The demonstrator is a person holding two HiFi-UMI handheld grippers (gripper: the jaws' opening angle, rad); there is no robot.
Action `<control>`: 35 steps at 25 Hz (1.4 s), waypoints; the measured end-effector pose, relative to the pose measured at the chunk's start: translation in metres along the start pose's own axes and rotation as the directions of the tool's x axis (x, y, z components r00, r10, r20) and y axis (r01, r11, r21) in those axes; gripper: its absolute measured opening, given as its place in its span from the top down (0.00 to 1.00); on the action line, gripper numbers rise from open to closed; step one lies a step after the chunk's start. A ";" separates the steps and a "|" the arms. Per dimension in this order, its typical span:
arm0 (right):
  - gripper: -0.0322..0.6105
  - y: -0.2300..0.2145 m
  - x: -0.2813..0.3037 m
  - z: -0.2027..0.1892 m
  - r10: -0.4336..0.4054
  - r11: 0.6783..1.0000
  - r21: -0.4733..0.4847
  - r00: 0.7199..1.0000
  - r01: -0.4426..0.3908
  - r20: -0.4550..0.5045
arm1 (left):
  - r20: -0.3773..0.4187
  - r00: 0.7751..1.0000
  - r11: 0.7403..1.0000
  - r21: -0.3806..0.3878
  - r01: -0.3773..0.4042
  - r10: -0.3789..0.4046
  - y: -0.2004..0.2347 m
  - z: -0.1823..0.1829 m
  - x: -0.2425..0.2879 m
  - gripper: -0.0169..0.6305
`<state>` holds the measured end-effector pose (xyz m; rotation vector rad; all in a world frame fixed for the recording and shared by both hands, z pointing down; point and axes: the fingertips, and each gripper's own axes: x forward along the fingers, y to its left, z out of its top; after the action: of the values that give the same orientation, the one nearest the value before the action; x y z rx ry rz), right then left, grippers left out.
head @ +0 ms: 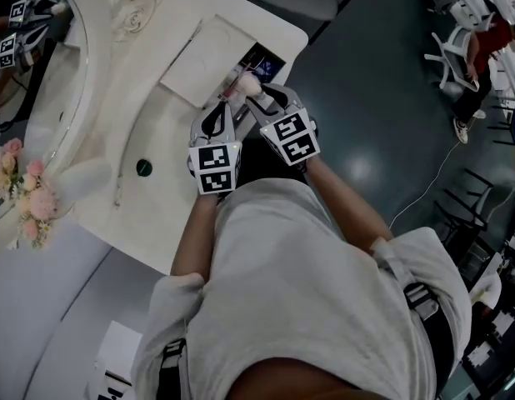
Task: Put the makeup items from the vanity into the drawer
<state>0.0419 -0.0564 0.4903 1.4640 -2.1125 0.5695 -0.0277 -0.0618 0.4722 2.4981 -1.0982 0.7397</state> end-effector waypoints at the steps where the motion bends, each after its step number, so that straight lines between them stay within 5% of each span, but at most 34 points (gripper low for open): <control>1: 0.69 -0.004 -0.001 -0.001 -0.006 1.000 0.003 1.000 0.006 -0.002 | -0.001 1.000 1.000 0.001 0.007 -0.007 -0.003 0.001 0.003 0.97; 23: 0.69 -0.066 0.057 -0.028 -0.007 0.995 -0.098 0.970 -0.018 -0.244 | -0.101 0.995 0.997 -0.074 -0.033 0.025 -0.003 -0.003 0.050 0.97; 35: 0.62 -0.071 0.070 -0.036 0.028 0.992 -0.112 0.961 -0.061 -0.275 | -0.125 0.991 0.993 -0.103 -0.056 0.043 0.003 -0.013 0.052 0.97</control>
<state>0.0941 -0.1097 0.5654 1.2002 -1.9317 0.6127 -0.0046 -0.0876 0.5127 2.3129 -1.1285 0.8147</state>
